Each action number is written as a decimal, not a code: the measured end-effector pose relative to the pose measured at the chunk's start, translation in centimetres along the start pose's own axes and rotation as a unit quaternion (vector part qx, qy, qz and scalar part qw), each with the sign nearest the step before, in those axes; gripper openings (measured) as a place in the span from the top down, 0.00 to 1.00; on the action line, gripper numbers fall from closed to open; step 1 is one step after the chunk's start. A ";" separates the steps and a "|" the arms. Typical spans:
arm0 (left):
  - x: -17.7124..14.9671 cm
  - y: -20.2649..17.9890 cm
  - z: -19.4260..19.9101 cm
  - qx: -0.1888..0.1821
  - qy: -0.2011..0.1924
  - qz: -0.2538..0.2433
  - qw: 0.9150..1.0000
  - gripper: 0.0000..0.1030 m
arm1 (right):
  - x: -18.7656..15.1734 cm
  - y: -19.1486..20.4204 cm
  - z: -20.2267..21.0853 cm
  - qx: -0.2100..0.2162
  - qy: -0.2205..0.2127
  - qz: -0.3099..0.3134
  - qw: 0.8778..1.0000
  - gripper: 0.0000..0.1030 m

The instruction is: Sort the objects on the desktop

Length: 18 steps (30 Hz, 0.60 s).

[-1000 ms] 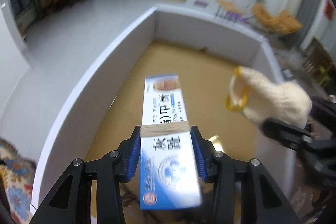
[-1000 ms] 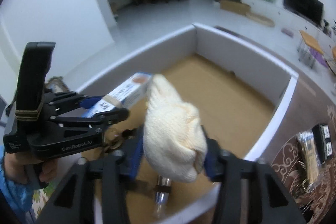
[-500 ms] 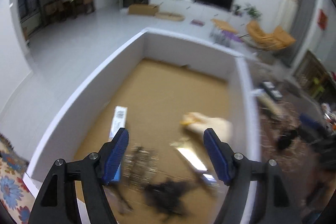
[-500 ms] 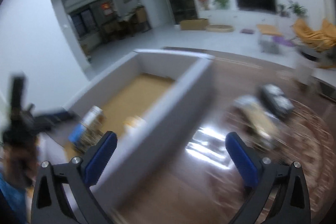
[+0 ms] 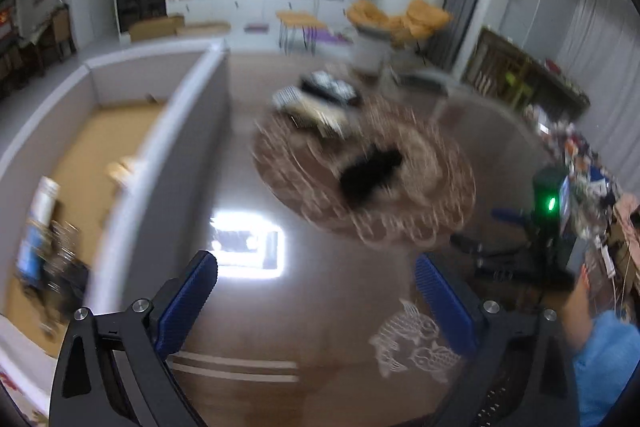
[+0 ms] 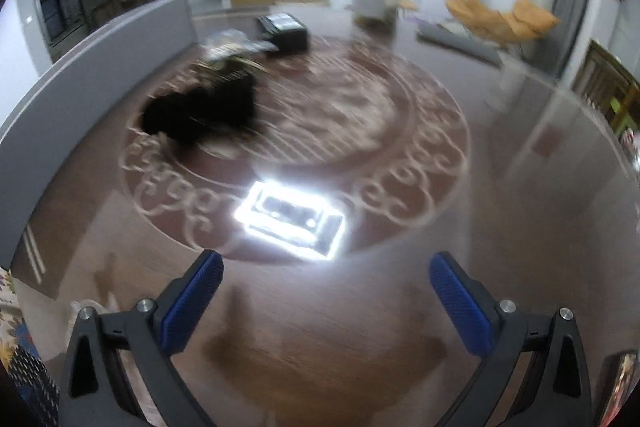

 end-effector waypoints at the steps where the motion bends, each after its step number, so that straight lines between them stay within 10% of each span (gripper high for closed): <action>1: -0.7 -0.6 -1.5 0.001 0.009 -0.001 1.000 0.02 | -0.1 -0.3 -0.1 0.001 0.001 -0.005 1.000 0.00; 18: -0.9 -0.7 -12.3 0.071 0.026 -0.004 0.997 0.02 | -0.3 0.3 -0.8 -0.005 0.003 -0.001 1.000 0.00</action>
Point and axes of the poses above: each gripper's, at about its wrist camera, not at the fingertips, and z roughly against the way its jaws point, y to its left, x to its top, the point moved 10 cm from there along -z, roughly the way its jaws point
